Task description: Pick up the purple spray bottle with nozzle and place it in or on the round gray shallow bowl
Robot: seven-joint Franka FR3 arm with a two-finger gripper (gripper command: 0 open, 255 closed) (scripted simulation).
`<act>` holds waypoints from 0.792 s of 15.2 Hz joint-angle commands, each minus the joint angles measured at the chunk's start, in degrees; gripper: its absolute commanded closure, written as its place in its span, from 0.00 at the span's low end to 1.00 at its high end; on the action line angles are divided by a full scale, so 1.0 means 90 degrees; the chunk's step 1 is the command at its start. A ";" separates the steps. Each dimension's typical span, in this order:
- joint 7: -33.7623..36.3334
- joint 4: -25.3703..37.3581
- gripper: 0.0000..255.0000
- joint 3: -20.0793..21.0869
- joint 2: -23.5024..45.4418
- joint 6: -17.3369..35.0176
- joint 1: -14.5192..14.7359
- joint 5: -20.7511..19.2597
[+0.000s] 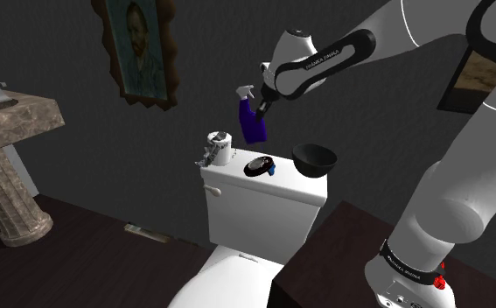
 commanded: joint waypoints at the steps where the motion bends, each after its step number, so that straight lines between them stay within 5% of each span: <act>1: -0.0036 0.0097 1.00 0.0002 -0.0076 -0.0174 0.0008 0.0028; 12: -0.0183 0.0705 1.00 0.0019 -0.0359 -0.1059 0.0045 0.0147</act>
